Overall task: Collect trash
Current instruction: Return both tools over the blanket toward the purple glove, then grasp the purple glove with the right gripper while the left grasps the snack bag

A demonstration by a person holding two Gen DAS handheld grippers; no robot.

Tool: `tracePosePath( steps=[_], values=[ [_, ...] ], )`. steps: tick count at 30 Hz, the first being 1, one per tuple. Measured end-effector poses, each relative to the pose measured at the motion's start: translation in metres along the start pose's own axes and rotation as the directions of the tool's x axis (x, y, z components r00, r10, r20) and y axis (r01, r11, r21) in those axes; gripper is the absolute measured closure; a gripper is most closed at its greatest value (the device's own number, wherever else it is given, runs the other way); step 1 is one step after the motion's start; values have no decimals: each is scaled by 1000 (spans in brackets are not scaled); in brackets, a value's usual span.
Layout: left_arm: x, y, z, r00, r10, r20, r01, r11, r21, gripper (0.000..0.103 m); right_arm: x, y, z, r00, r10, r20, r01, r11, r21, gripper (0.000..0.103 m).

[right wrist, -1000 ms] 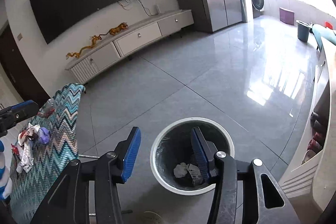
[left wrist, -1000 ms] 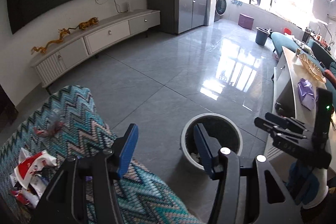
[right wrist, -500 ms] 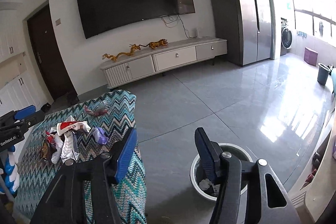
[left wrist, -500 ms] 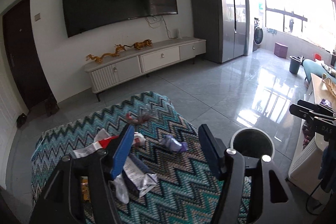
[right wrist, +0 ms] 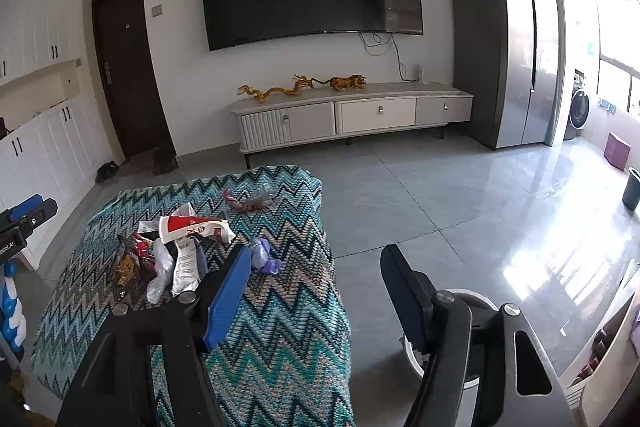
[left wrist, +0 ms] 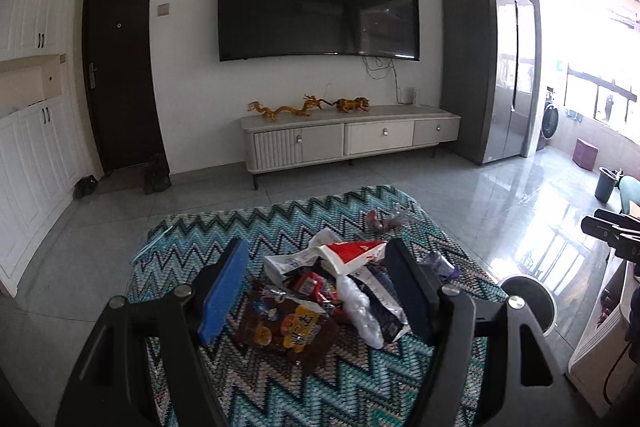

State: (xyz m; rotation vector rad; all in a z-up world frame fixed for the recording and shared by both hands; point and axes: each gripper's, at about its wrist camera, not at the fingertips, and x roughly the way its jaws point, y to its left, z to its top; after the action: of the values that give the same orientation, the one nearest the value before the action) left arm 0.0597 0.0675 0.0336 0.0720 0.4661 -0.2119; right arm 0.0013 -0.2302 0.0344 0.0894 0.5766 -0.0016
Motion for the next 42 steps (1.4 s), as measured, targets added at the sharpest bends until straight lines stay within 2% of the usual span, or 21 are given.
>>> tracePosePath(
  steps=[6,8,15,20,24,27,32,36,39,41,42],
  values=[
    [-8,36,-9,999,38,-2,-38,999,-37,33,3,31,6,1000,26,1,-26,999,-43,37],
    [-8,48,-12,999,46,-7,-46,998,-52,23,3,35,7,999,32,2,-32,998,-48,36],
    [0,99,-23,997,68,-36,-72,992,-105,22,12,39,11,999,37,-7,-38,998,-48,34],
    [13,110,-33,998,14,-69,-22,993,-117,22,31,37,8,998,50,-36,-51,998,-37,34],
    [37,106,-44,988,-101,-116,88,990,-111,22,46,35,6,996,65,-66,-67,997,-39,34],
    [63,106,-53,969,-185,-162,167,979,-121,22,61,34,5,992,76,-96,-81,996,-44,32],
    [110,108,-66,931,-265,-250,243,963,-117,17,90,32,0,984,97,-150,-106,993,-52,31],
    [145,116,-71,887,-348,-303,314,937,-155,17,122,31,-5,972,114,-207,-126,991,-48,31],
    [168,117,-71,844,-414,-341,383,910,-155,17,146,36,-8,961,137,-241,-152,987,-45,31],
    [181,116,-70,832,-426,-355,401,904,-144,17,160,38,-8,955,150,-257,-165,985,-40,31],
    [187,115,-69,821,-443,-361,421,896,-142,17,167,40,-7,952,156,-265,-173,984,-40,31]
  ],
)
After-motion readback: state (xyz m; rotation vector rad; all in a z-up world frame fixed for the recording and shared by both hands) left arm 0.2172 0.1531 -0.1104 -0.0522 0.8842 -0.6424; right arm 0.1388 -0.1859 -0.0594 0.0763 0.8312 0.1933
